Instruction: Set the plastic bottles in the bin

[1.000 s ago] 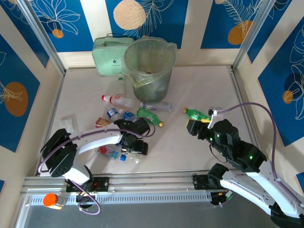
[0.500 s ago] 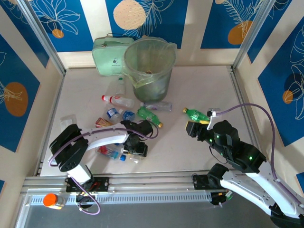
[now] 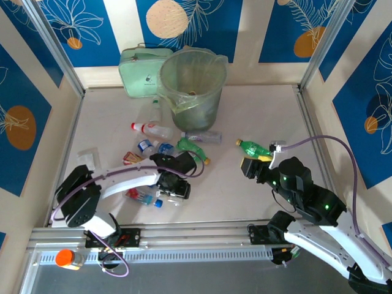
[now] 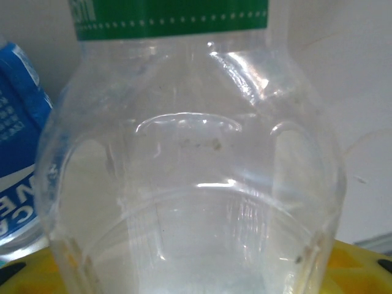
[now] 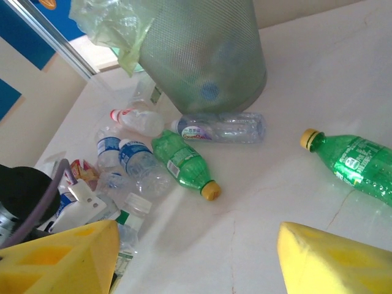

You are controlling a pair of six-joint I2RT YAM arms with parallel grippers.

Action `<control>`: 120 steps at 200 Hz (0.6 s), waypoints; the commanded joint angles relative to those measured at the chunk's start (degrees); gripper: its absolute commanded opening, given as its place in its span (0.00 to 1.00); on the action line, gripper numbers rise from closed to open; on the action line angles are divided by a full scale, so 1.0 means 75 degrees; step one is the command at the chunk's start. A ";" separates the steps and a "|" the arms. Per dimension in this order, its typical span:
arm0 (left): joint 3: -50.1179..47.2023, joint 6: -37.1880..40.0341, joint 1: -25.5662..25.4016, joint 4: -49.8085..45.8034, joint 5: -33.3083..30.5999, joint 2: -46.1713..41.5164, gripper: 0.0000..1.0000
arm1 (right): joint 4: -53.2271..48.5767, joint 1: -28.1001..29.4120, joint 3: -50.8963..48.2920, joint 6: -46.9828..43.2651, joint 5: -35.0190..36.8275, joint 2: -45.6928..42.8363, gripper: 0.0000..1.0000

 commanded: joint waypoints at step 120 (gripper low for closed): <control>0.3652 0.3990 0.0267 0.0978 -0.1163 -0.1881 0.46 | 0.0858 -0.0049 -0.0129 -0.0888 -0.0726 -0.0420 0.68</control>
